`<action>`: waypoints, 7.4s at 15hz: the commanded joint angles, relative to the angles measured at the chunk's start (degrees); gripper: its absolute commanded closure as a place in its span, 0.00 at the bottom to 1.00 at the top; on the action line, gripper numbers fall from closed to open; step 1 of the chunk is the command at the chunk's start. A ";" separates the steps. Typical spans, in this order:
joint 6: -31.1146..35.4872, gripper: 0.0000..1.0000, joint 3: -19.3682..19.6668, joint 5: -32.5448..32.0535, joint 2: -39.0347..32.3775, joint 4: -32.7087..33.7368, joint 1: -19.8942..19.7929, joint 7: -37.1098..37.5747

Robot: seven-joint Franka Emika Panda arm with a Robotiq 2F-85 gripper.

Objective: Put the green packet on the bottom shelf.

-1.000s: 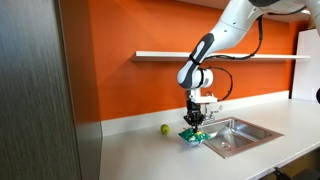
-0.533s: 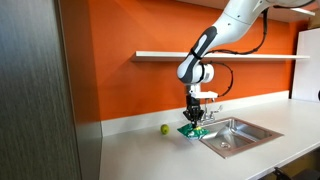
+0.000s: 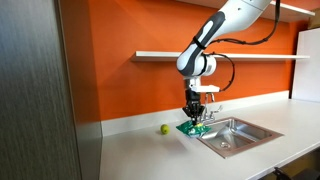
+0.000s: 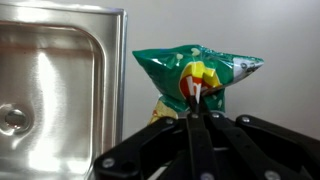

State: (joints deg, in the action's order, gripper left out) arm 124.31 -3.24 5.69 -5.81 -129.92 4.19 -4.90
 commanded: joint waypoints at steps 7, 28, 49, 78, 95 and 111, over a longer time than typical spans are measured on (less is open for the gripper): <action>-6.58 1.00 -2.01 -2.82 16.18 -4.04 1.62 5.89; -11.95 1.00 -9.69 -13.16 35.56 6.71 1.54 14.64; -15.33 1.00 -7.88 -20.75 24.46 30.57 -1.60 12.76; -21.65 0.20 -2.73 -21.52 -9.24 67.49 0.16 7.01; -19.36 0.00 -3.05 -20.64 5.87 49.02 2.25 12.06; -20.04 0.00 -5.52 -13.70 31.64 10.72 2.62 20.17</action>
State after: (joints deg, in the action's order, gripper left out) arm 104.69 -8.44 -10.15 22.15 -113.80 7.87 13.97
